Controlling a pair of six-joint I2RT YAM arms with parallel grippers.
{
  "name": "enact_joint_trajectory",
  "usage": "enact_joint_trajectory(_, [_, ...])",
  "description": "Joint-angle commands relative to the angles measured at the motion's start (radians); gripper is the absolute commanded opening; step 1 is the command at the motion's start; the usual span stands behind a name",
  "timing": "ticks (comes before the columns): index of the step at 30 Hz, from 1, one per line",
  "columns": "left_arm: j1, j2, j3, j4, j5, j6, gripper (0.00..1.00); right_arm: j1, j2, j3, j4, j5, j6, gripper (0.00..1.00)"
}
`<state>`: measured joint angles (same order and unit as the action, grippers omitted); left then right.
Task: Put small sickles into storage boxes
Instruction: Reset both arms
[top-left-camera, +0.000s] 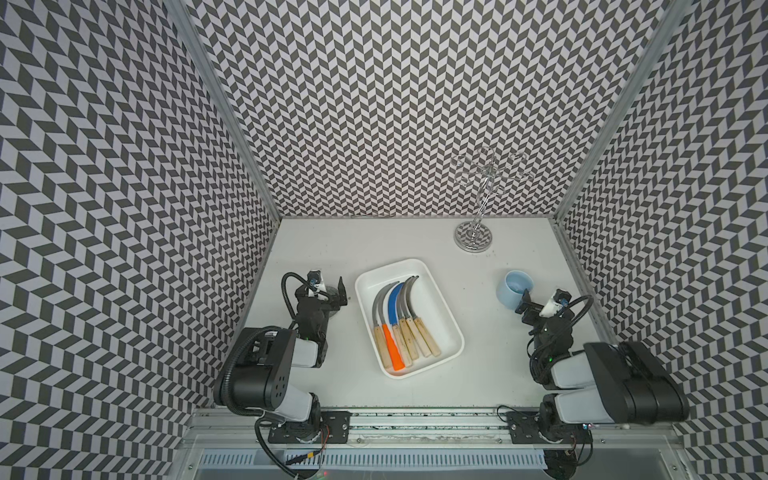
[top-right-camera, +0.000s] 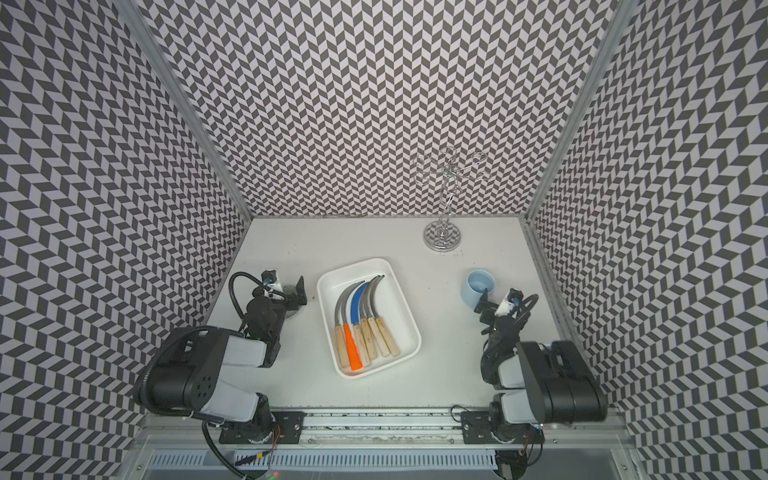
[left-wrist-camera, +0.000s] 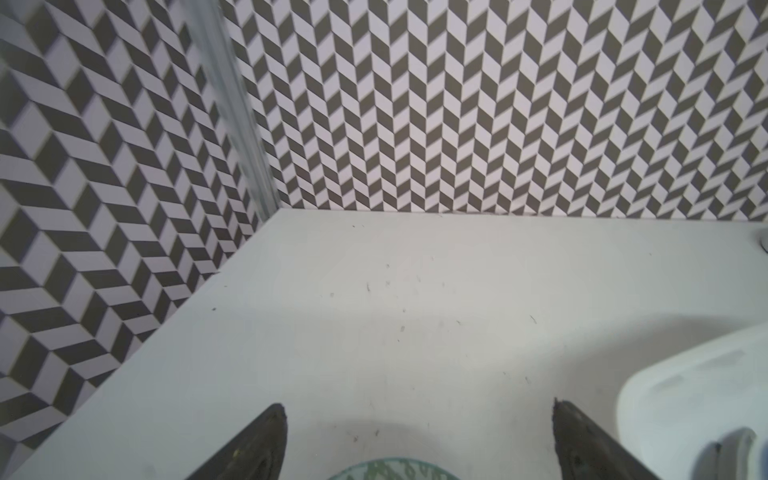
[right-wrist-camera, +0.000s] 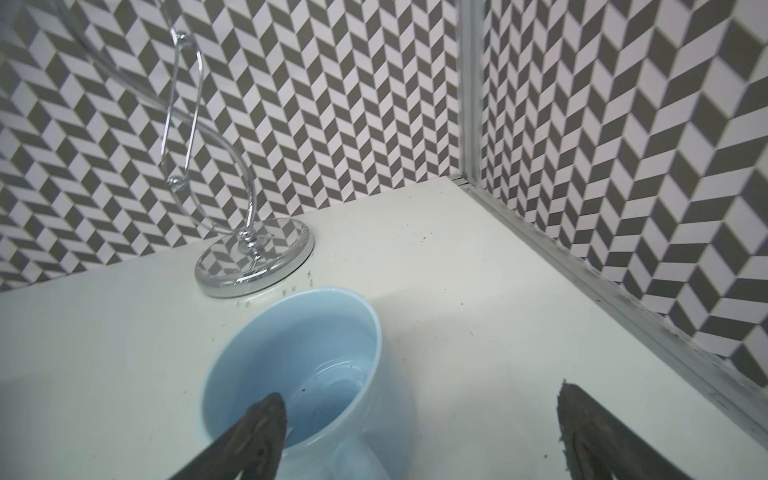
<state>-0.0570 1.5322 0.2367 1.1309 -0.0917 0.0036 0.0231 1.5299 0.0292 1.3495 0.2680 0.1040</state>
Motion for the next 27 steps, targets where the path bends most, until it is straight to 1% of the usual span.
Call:
enact_joint_trajectory(1, [0.044, 0.014, 0.036, 0.069, 0.098, 0.013, 1.0, 0.005, 0.072, -0.003, 0.409, -0.102, -0.057, 1.0])
enact_joint_trajectory(3, [0.048, 0.024, 0.029, 0.102, 0.105, 0.012, 0.99, 0.005, -0.033, 0.083, 0.097, -0.109, -0.055, 1.0])
enact_joint_trajectory(4, [0.05, 0.026, 0.026, 0.11, 0.107, 0.012, 0.99, 0.005, -0.044, 0.126, -0.013, -0.112, -0.057, 1.0])
enact_joint_trajectory(6, [0.049, 0.02, 0.03, 0.092, 0.107, 0.012, 1.0, 0.012, 0.035, 0.181, 0.008, -0.111, -0.073, 1.0])
enact_joint_trajectory(7, [0.05, 0.019, 0.03, 0.095, 0.107, 0.012, 0.99, 0.024, 0.047, 0.167, 0.058, -0.085, -0.077, 1.0])
enact_joint_trajectory(11, [0.049, 0.022, 0.03, 0.098, 0.107, 0.012, 1.0, 0.024, 0.021, 0.184, -0.024, -0.087, -0.075, 1.0])
enact_joint_trajectory(15, [0.049, 0.023, 0.029, 0.098, 0.107, 0.011, 0.99, 0.024, 0.038, 0.17, 0.039, -0.087, -0.078, 1.0])
enact_joint_trajectory(22, [0.053, 0.031, 0.046, 0.077, 0.115, 0.01, 1.0, 0.024, 0.037, 0.17, 0.036, -0.087, -0.078, 1.0])
enact_joint_trajectory(27, [0.048, 0.021, 0.027, 0.104, 0.104, 0.012, 1.0, 0.024, 0.037, 0.169, 0.036, -0.086, -0.078, 1.0])
